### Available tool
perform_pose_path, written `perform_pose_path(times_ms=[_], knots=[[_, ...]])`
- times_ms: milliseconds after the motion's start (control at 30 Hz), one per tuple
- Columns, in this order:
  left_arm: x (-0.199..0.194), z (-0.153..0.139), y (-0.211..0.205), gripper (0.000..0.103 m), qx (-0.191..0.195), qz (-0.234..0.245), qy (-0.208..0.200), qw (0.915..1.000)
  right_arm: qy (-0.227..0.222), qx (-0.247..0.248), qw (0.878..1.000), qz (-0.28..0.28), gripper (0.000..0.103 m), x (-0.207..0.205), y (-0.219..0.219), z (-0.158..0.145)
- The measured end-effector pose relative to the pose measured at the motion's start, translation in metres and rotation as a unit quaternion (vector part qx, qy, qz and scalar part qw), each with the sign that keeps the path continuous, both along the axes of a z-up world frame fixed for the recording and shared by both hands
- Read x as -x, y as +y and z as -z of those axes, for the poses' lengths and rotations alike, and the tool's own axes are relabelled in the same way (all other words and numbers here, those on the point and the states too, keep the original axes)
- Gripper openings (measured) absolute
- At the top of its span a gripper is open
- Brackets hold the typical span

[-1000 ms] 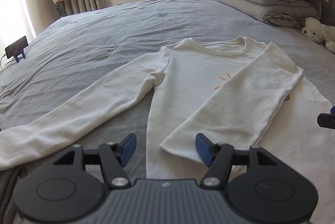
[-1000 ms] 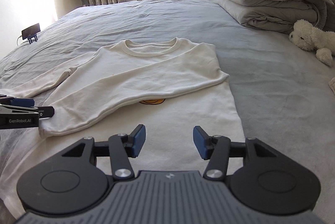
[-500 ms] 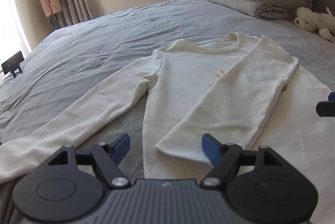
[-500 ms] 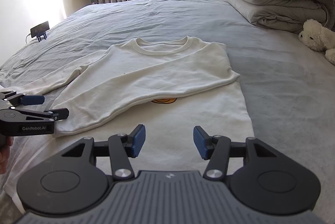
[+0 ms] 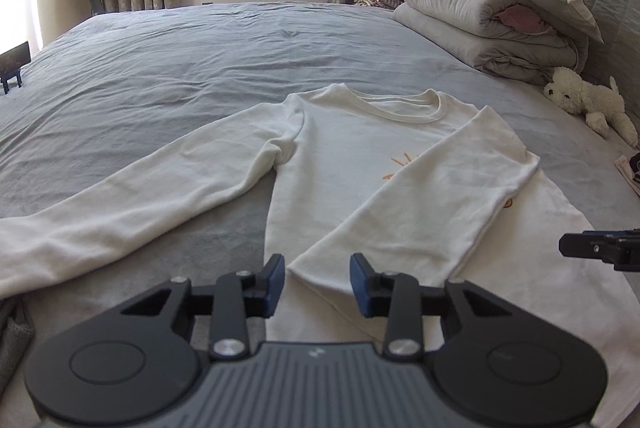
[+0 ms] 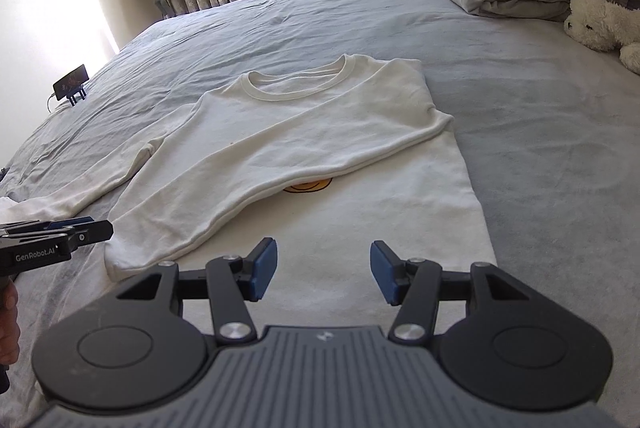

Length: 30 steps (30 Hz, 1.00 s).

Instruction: Fold clothes

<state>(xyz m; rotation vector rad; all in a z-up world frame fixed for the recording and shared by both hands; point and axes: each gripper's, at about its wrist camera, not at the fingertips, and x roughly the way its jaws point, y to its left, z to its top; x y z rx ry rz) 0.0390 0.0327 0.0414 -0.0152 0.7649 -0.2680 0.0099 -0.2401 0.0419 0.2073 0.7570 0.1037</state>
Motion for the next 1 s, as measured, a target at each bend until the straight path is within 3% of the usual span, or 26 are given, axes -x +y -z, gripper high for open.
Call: perform_pose_path(times_ms=[100, 233, 300, 433, 567, 767, 833, 900, 1000], knots=[[0.002, 0.008, -0.009, 0.037, 0.015, 0.014, 0.017, 0.9997, 0.005, 0.001, 1.0, -0.001, 0.056, -0.001, 0.0, 0.002], [0.007, 0.019, -0.024, 0.035, -0.022, 0.028, 0.008, 0.9994, 0.012, 0.003, 1.0, -0.011, 0.056, -0.001, 0.004, 0.005], [0.007, 0.019, -0.024, 0.012, -0.029, 0.029, 0.002, 0.9992, 0.011, 0.006, 1.0, -0.016, 0.056, 0.0, 0.006, 0.005], [0.005, 0.012, -0.018, 0.006, -0.015, 0.023, 0.009, 0.9996, 0.01, 0.008, 1.0, -0.012, 0.056, 0.001, 0.004, 0.005], [0.008, -0.001, -0.012, 0.006, -0.033, 0.021, -0.014, 0.9991, 0.009, 0.003, 1.0, -0.001, 0.056, 0.0, -0.003, 0.003], [0.006, 0.015, -0.02, 0.008, -0.066, 0.034, 0.012, 0.9972, 0.013, 0.008, 1.0, 0.001, 0.058, -0.001, -0.005, 0.005], [0.005, 0.011, -0.017, 0.011, -0.06, 0.028, 0.014, 0.9977, 0.013, 0.011, 1.0, 0.002, 0.058, -0.001, -0.005, 0.005], [0.004, 0.007, -0.011, 0.023, -0.051, 0.02, 0.015, 0.9984, 0.011, 0.012, 1.0, 0.003, 0.058, -0.001, -0.006, 0.004], [0.004, -0.001, -0.003, 0.033, -0.044, 0.008, 0.009, 0.999, 0.01, 0.012, 1.0, 0.006, 0.059, 0.0, -0.008, 0.003]])
